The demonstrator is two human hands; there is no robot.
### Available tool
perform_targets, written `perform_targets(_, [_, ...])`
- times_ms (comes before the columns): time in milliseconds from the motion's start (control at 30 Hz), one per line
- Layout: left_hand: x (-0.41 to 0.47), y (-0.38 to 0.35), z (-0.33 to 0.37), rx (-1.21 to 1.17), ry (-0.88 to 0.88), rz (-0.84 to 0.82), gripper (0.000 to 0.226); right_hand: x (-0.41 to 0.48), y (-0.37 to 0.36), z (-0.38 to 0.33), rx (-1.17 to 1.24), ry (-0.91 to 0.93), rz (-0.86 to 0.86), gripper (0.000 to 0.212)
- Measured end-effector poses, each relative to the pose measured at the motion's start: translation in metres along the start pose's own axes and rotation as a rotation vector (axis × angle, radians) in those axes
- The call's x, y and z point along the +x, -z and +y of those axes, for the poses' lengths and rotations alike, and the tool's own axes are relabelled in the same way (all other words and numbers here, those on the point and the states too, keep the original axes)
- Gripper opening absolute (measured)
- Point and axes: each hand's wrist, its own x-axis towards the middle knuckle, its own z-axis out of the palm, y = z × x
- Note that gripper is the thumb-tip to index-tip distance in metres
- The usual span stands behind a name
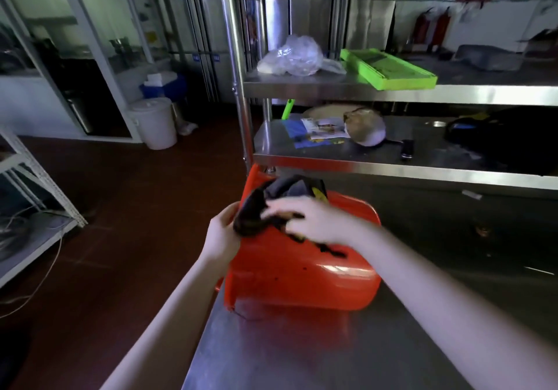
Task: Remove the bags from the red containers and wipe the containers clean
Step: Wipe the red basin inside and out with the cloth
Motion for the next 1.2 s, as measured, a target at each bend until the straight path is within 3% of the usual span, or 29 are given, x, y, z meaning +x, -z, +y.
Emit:
perform_targets(67, [0.004, 0.009, -0.007, -0.058, 0.041, -0.035, 0.019, 0.002, -0.028, 0.012, -0.133, 0.001, -0.133, 0.037])
perform_targets(100, [0.007, 0.011, -0.008, -0.069, 0.049, -0.058, 0.020, 0.003, -0.034, 0.013, -0.088, -0.014, -0.115, 0.034])
perform_targets(167, [0.018, 0.012, -0.010, -0.074, 0.068, -0.086, 0.021, 0.011, -0.040, 0.004, 0.021, -0.038, 0.133, 0.034])
perform_targets(233, [0.028, 0.006, -0.009, -0.025, 0.082, -0.085, 0.020, 0.026, -0.045, -0.004, -0.265, -0.075, 0.522, 0.035])
perform_targets(267, [0.032, 0.002, -0.008, 0.007, 0.078, -0.082, 0.020, 0.034, -0.050, -0.008, -0.438, -0.127, 0.606, 0.038])
perform_targets(333, [0.038, -0.005, -0.008, 0.058, 0.037, -0.078, 0.025, 0.048, -0.067, -0.012, -0.608, -0.254, 0.502, 0.056])
perform_targets(400, [0.041, -0.008, -0.011, 0.096, -0.026, -0.063, 0.035, 0.061, -0.084, -0.008, -0.594, -0.312, 0.447, 0.062])
perform_targets(633, [0.055, -0.008, -0.015, 0.187, -0.181, -0.021, 0.042, 0.064, -0.077, 0.026, -0.615, -0.196, 0.544, 0.056])
perform_targets(767, [0.060, -0.009, -0.016, 0.246, -0.182, -0.064, 0.043, 0.016, -0.051, 0.085, -0.619, -0.479, 0.641, 0.053])
perform_targets(867, [0.057, -0.011, -0.018, 0.254, -0.185, -0.059, 0.043, -0.012, -0.032, 0.118, -0.534, -0.694, 0.595, 0.047])
perform_targets(1000, [0.055, -0.010, -0.021, 0.246, -0.180, -0.076, 0.043, 0.014, -0.045, 0.086, -0.626, -0.560, 0.639, 0.054])
perform_targets(1133, [0.056, -0.005, -0.025, 0.261, -0.197, -0.035, 0.042, 0.064, -0.091, 0.021, -0.604, -0.149, 0.596, 0.050])
perform_targets(1200, [0.054, -0.001, -0.025, 0.219, -0.193, -0.024, 0.041, 0.073, -0.102, 0.009, -0.564, -0.028, 0.560, 0.051])
